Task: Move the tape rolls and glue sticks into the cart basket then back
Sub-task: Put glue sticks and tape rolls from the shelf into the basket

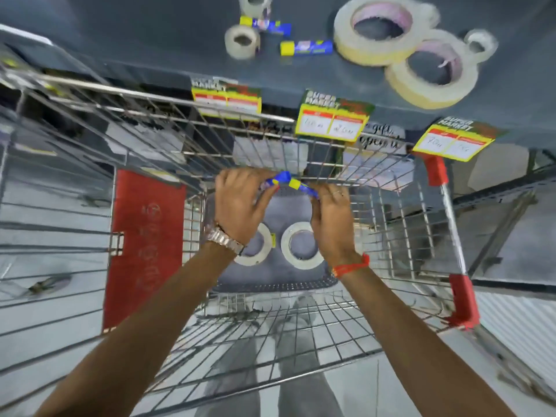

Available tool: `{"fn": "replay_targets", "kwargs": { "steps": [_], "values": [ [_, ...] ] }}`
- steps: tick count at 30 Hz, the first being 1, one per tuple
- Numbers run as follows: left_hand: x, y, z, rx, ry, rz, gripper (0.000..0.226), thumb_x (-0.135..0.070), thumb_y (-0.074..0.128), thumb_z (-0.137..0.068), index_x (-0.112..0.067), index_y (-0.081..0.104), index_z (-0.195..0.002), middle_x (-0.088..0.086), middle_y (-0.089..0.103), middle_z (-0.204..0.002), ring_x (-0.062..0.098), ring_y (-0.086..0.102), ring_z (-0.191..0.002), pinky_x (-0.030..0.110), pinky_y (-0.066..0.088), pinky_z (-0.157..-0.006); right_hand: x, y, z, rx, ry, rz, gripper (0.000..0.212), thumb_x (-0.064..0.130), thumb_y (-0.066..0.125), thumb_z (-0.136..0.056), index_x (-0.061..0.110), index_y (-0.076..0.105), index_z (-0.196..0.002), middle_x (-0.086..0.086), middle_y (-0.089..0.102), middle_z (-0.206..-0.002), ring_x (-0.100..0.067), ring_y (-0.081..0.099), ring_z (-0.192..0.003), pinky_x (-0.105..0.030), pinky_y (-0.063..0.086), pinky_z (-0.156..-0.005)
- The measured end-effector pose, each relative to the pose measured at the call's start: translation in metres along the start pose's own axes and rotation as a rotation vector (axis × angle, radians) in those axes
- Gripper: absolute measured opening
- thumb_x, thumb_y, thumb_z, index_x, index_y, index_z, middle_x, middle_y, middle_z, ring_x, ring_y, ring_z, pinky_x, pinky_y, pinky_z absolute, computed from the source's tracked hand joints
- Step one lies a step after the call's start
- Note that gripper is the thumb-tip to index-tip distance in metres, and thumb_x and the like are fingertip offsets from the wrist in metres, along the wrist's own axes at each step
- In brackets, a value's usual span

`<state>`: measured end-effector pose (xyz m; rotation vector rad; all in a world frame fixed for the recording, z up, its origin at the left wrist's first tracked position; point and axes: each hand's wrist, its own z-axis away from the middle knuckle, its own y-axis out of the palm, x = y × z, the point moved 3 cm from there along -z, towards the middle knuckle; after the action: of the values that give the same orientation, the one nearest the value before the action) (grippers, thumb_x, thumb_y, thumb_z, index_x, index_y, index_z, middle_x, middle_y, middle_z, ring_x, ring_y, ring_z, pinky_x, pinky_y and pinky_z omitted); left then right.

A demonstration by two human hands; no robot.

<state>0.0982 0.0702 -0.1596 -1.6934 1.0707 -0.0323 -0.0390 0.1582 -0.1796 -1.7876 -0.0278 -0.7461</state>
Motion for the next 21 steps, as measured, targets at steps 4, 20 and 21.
{"fn": "replay_targets", "kwargs": {
  "steps": [4,20,21],
  "values": [
    [0.051,0.062,0.041,0.284,-0.36,0.055,0.033,-0.042,0.051,-0.081,-0.018,0.071,-0.094,0.009,0.074,-0.093,0.028,0.066,-0.09,0.04,0.038,-0.096,-0.029,0.064,0.008,0.372,-0.006,0.202,0.043,-0.016,0.052,-0.071,-0.002,0.06,-0.111,-0.025,0.059,-0.116,-0.043,0.057,-0.105,-0.048,0.05,-0.089],
    [0.085,0.146,0.07,0.741,-0.312,-0.205,0.048,-0.025,0.048,-0.092,-0.021,0.035,-0.137,0.001,0.037,-0.148,0.016,0.027,-0.139,0.045,0.001,-0.118,-0.075,0.125,0.006,0.5,0.029,0.306,0.046,-0.018,0.044,-0.076,-0.003,0.053,-0.119,-0.023,0.053,-0.123,-0.038,0.048,-0.114,-0.044,0.049,-0.09],
    [0.079,0.139,0.066,0.733,-0.297,-0.196,0.048,-0.024,0.047,-0.092,-0.02,0.034,-0.138,0.002,0.035,-0.149,0.017,0.025,-0.14,0.045,0.001,-0.119,-0.072,0.117,0.005,0.478,0.038,0.275,0.047,-0.018,0.042,-0.076,-0.002,0.053,-0.12,-0.022,0.053,-0.125,-0.038,0.049,-0.115,-0.044,0.049,-0.09]
  ]
}}
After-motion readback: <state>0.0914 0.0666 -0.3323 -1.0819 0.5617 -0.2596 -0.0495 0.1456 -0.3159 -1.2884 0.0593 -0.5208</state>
